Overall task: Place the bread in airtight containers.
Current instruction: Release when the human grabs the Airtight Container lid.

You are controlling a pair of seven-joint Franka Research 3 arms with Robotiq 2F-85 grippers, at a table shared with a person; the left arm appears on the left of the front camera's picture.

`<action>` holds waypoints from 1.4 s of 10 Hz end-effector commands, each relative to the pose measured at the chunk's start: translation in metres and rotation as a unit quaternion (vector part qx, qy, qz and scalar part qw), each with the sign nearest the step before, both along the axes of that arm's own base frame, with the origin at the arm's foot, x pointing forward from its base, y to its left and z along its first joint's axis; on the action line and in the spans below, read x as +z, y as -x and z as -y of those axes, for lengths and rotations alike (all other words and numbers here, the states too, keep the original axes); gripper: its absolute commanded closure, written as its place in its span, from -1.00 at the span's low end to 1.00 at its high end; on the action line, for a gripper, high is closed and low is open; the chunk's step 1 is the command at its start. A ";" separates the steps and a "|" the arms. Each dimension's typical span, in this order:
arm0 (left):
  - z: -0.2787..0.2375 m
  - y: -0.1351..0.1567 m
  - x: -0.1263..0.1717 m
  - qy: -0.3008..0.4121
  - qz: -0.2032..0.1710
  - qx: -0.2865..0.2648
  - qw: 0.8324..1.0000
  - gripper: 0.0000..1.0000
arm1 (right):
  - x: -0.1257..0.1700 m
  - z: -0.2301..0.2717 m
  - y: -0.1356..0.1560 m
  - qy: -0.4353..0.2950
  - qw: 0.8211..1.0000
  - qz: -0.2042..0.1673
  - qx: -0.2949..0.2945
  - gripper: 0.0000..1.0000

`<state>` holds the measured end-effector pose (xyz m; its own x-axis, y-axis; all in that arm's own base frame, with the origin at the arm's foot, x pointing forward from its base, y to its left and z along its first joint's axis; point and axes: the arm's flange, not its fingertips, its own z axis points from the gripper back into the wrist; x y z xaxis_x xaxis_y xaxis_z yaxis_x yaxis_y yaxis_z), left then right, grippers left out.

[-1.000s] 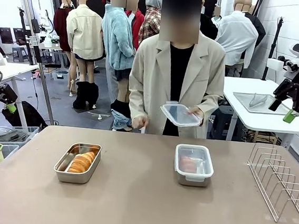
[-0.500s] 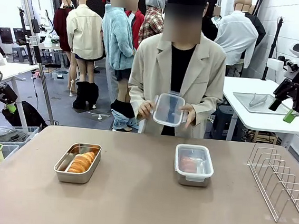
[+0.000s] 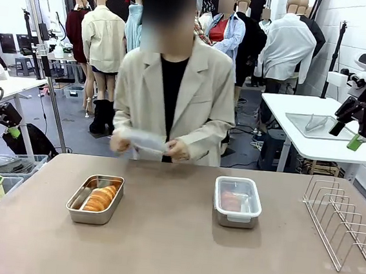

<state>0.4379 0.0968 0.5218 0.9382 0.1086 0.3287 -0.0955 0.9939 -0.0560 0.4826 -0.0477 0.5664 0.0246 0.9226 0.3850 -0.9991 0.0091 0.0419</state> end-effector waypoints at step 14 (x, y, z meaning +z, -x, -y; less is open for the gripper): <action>-0.002 0.000 0.001 -0.004 0.000 0.002 1.000 -1.00 | -0.001 -0.002 0.001 0.005 1.000 -0.010 -0.006 -1.00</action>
<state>0.4379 0.0968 0.5218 0.9382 0.1086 0.3287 -0.0955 0.9939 -0.0560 0.4826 -0.0476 0.5664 0.0245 0.9226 0.3849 -0.9991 0.0091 0.0419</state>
